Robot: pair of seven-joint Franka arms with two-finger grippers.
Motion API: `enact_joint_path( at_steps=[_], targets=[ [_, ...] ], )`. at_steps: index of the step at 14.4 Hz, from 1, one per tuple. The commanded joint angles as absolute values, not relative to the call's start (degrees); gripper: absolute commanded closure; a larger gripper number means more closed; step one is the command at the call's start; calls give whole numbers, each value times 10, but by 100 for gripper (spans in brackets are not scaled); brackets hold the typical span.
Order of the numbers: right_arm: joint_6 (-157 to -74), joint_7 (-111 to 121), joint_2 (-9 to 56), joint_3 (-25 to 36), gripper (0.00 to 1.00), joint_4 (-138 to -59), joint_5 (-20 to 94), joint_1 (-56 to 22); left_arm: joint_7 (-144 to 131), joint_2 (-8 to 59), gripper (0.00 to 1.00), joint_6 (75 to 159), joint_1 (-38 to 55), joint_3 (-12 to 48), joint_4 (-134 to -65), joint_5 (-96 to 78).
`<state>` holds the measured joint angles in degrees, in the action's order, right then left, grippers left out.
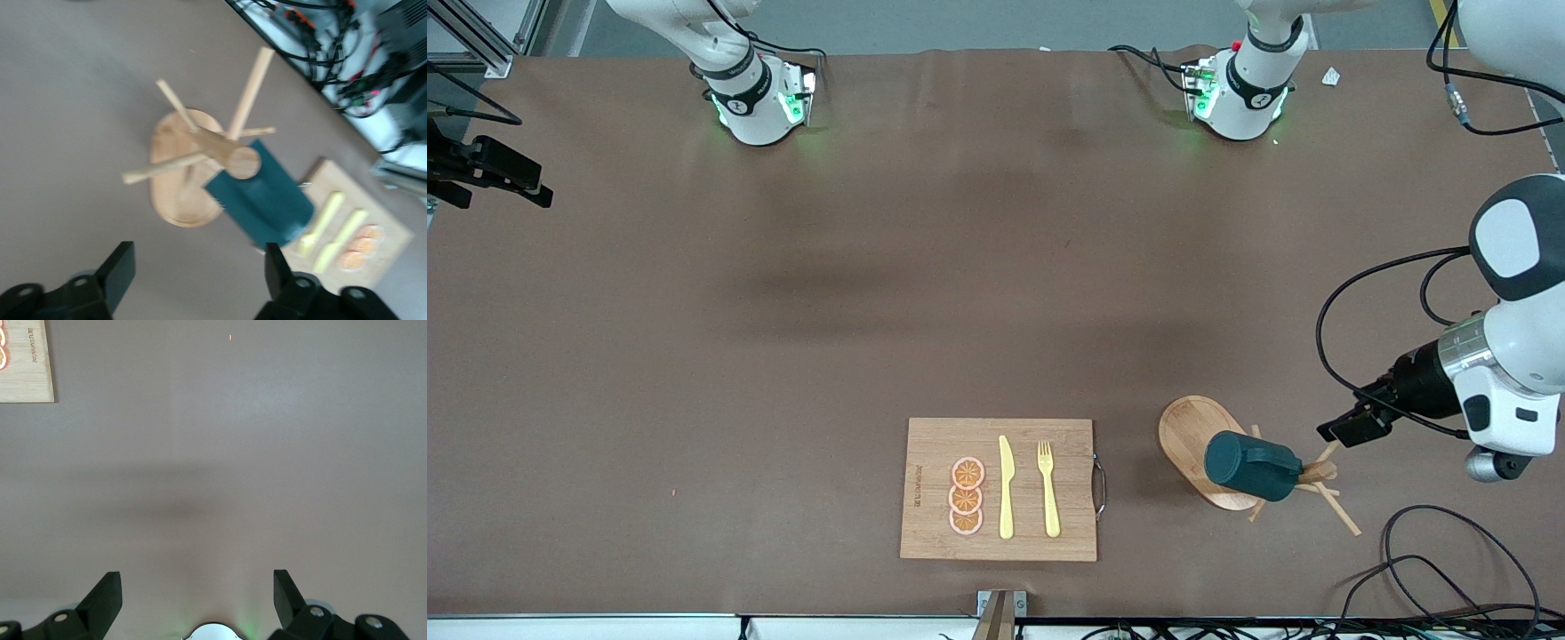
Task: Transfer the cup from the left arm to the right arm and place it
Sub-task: 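Close the left gripper around the teal cup on the stand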
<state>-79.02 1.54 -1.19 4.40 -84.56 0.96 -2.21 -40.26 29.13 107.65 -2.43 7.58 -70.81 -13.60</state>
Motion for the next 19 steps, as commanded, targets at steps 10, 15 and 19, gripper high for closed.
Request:
enact_joint_path(
  at_steps=[10, 15, 19],
  targets=[
    [-792, 18, -23, 46, 0, -853, 8, -24, -604, 346, 28, 1120, -16, 79, -692, -192],
    [-792, 17, -23, 46, 0, -853, 8, -25, -635, 356, 31, 1135, -11, 80, -692, -192],
    [-788, 18, -23, 46, 0, -846, 7, -25, -680, 361, 34, 1151, 0, 79, -692, -192]
  ],
)
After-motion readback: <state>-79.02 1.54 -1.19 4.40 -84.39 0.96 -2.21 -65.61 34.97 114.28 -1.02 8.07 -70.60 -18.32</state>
